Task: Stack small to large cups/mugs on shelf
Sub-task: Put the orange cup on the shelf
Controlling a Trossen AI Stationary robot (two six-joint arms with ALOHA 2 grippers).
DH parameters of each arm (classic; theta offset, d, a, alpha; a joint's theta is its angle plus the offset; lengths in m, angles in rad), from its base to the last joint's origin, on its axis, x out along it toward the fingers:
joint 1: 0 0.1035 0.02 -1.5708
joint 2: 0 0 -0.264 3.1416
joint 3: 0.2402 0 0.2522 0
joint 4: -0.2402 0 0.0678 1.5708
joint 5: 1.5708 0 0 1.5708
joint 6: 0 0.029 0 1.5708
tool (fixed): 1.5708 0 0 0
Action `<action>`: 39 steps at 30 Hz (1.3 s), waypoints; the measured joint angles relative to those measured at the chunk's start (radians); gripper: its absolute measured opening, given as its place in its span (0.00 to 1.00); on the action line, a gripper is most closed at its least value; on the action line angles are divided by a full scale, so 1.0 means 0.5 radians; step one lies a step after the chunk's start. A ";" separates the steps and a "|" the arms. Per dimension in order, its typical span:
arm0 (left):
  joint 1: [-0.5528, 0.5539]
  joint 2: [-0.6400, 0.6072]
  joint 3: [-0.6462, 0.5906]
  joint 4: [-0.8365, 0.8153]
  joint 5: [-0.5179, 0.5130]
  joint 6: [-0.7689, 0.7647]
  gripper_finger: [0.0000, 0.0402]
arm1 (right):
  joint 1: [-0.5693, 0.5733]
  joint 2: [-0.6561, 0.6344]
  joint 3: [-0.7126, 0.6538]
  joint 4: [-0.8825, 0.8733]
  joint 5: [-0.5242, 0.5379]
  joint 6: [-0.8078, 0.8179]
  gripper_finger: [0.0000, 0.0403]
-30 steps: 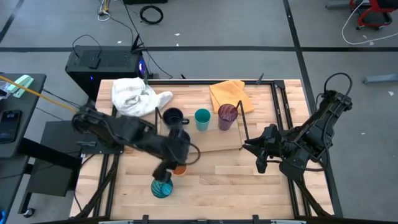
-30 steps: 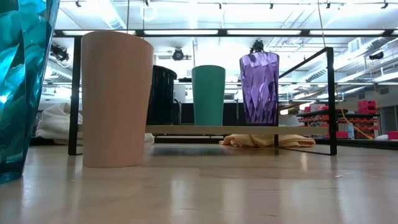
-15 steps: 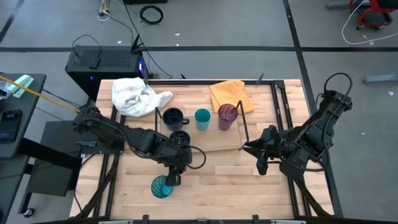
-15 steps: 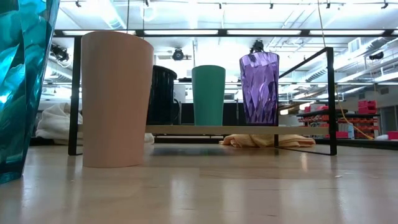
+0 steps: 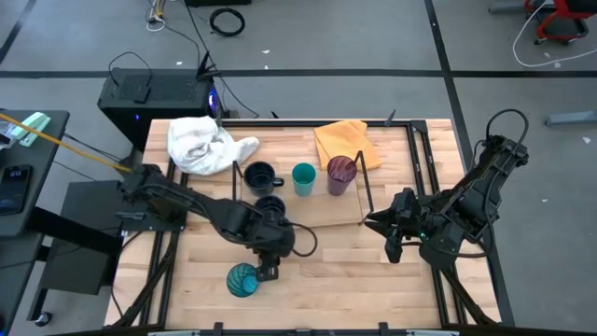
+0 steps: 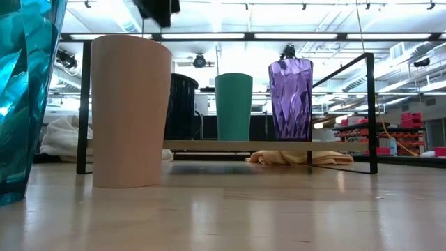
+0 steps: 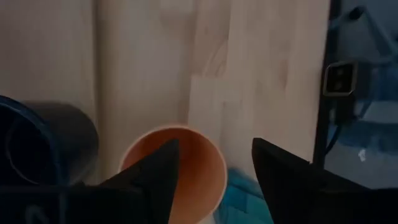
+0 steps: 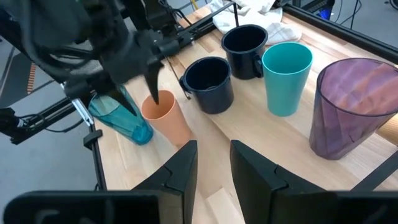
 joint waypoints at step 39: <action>0.026 0.313 0.001 -0.107 0.182 0.124 0.43 | 0.000 0.000 0.000 -0.009 -0.006 0.005 0.26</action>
